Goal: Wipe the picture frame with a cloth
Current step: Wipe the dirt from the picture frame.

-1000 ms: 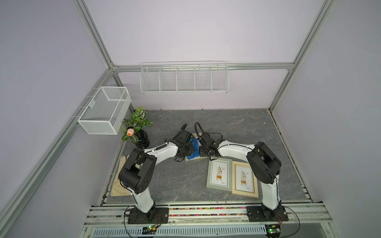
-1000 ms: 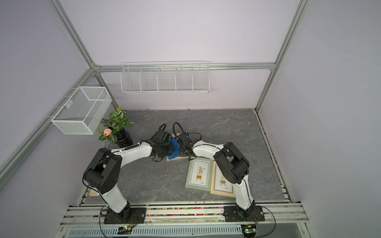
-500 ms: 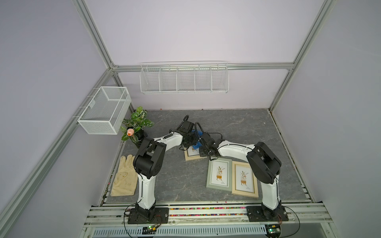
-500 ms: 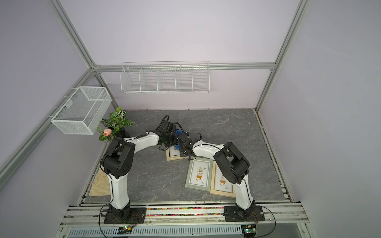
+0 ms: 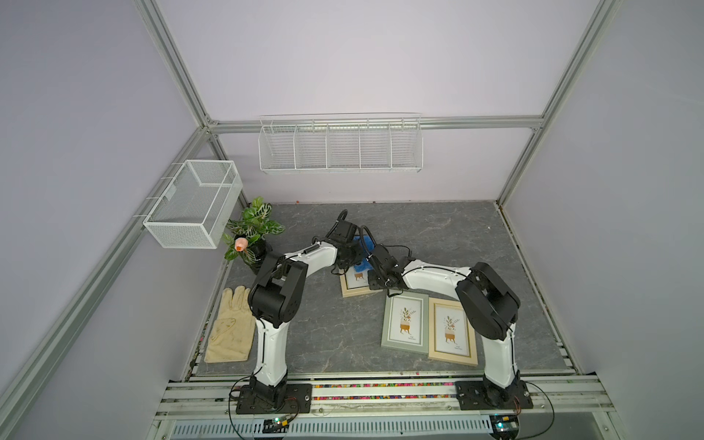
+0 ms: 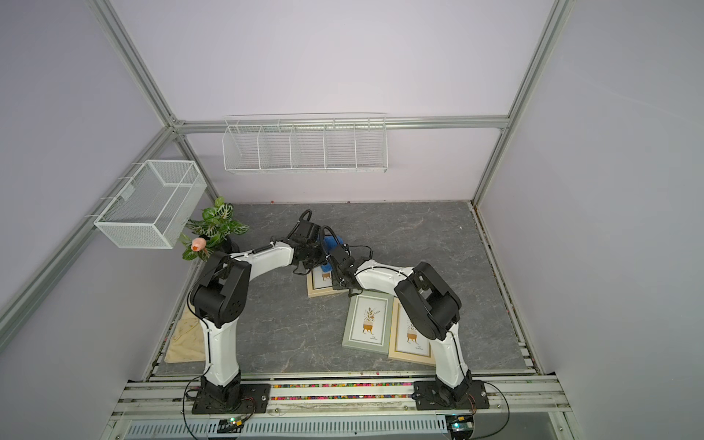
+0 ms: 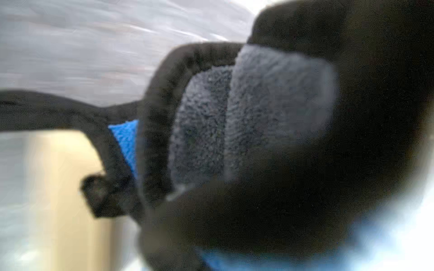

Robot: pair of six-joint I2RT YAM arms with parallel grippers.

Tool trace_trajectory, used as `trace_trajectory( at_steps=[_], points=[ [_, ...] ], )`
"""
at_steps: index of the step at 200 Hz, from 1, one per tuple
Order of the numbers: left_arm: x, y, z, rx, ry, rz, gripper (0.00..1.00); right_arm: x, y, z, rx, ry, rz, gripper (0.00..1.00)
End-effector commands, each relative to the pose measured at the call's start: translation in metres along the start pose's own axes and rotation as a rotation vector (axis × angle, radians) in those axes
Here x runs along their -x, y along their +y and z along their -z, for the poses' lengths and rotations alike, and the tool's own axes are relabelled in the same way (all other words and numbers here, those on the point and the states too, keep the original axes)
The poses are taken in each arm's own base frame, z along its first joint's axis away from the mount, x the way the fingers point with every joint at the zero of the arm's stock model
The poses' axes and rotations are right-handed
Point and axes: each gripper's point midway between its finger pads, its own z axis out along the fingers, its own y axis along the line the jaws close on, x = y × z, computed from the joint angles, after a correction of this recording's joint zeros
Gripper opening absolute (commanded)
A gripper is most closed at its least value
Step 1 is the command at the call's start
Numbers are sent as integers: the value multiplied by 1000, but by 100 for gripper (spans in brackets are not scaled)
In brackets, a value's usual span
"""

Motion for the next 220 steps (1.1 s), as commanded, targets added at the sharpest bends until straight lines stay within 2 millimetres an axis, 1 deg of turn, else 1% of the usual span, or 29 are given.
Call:
trace_trajectory(
  at_steps=[1, 10, 20, 30, 41, 54, 62, 90, 100, 108, 122, 136, 144, 162, 178, 195, 200, 220],
  points=[
    [-5, 22, -10, 71, 36, 37, 0, -43, -33, -5, -119, 138, 34, 7],
    [0, 30, -6, 83, 21, 46, 0, -43, -34, -4, -121, 134, 33, 7],
    [9, 44, 0, 101, 5, 63, 0, -43, -35, -4, -122, 133, 31, 7],
    [13, 54, 4, 114, 0, 76, 0, -44, -35, -5, -122, 134, 31, 7],
    [16, 60, 7, 127, -11, 80, 0, -44, -34, -6, -119, 136, 29, 7],
    [17, 58, 8, 129, -19, 73, 0, -43, -33, -6, -115, 135, 28, 7],
    [16, 48, 6, 112, -18, 66, 0, -43, -33, -7, -115, 135, 25, 7],
    [3, 9, -10, 81, 10, 10, 0, -42, -31, -6, -115, 134, 29, 7],
    [0, 4, -14, 79, 20, 2, 0, -41, -32, -5, -118, 133, 32, 7],
    [1, 5, -14, 85, 18, 6, 0, -42, -33, -4, -121, 134, 32, 7],
    [7, 18, -9, 130, 0, 5, 0, -43, -34, -4, -124, 134, 33, 7],
    [13, 31, 2, 179, -16, 3, 0, -44, -35, -5, -124, 135, 32, 7],
    [13, 38, 10, 210, -25, -10, 0, -45, -36, -6, -125, 136, 29, 7],
    [3, 47, 25, 242, -26, -26, 0, -46, -35, -8, -120, 137, 27, 7],
    [-13, 54, 34, 245, -13, -25, 0, -45, -34, -9, -119, 138, 27, 7],
    [-35, 55, 40, 241, 6, -29, 0, -45, -34, -10, -119, 140, 28, 7],
    [-45, 58, 41, 243, 19, -28, 0, -45, -34, -10, -118, 139, 29, 7],
    [-77, 57, 42, 217, 53, -18, 0, -45, -36, -10, -122, 141, 30, 7]
  ],
)
